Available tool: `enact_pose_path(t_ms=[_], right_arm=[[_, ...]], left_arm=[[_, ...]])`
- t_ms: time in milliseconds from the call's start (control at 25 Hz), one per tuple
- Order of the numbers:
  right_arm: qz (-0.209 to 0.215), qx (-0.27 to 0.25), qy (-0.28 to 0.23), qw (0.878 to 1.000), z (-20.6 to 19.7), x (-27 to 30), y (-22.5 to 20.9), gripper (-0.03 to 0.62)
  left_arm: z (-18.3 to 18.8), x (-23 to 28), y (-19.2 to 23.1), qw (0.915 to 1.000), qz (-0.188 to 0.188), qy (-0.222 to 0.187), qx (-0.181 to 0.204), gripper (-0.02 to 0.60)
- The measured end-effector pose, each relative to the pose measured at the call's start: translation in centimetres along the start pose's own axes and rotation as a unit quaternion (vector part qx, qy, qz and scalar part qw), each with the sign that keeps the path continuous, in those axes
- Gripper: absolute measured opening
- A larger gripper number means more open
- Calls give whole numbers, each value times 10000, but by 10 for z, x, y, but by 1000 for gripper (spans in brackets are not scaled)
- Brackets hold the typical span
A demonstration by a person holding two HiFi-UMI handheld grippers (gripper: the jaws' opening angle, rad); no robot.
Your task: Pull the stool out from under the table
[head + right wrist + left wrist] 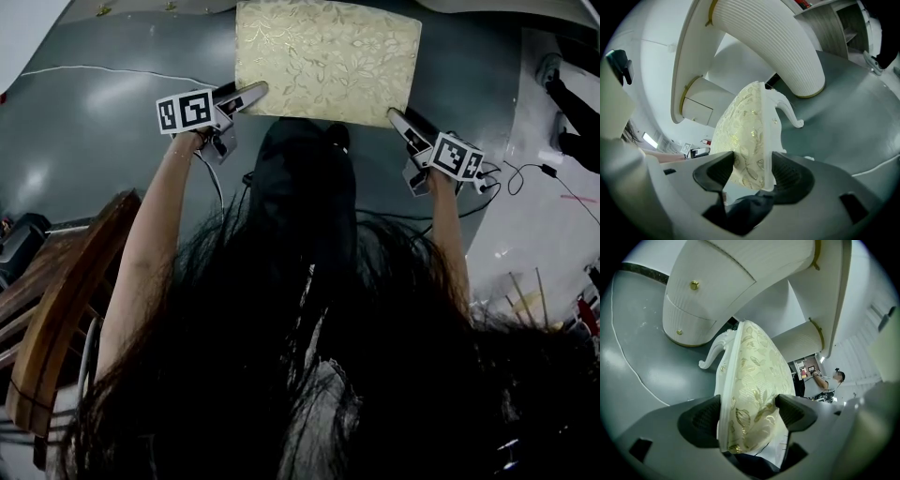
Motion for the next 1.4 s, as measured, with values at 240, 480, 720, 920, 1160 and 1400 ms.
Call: enact_pose_path(t_ms=[240, 480, 720, 920, 1160, 1400], right_arm=[[28, -8, -33, 10000, -1, -1, -2, 265], [-11, 71, 272, 9996, 0, 0, -3, 265], [-286, -44, 329, 9990, 6, -4, -18, 265], [-215, -43, 499, 9985, 1, -2, -17, 266], [-393, 20, 427, 9983, -2, -4, -18, 267], [-643, 317, 588, 9957, 8, -15, -10, 266]], left_arm=[[0, 3, 0, 10000, 4, 88, 29, 383], [-4, 5, 3, 9994, 156, 241, -171, 383], [-26, 7, 7, 9978, 268, 252, -544, 383], [-34, 3, 11, 9981, 290, 44, -545, 383], [-32, 0, 13, 9973, 640, -144, -323, 385], [-16, -23, -12, 9916, 1260, -267, 134, 383]])
Point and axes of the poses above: the fingertips, and each gripper's own axes: x forward along the fingers, y to its left, z out of its top, the point moved 1 cm from there along -x, backward along the fingers, and after that the axes turned 6 degrees about -x, right-handed, at the moved point
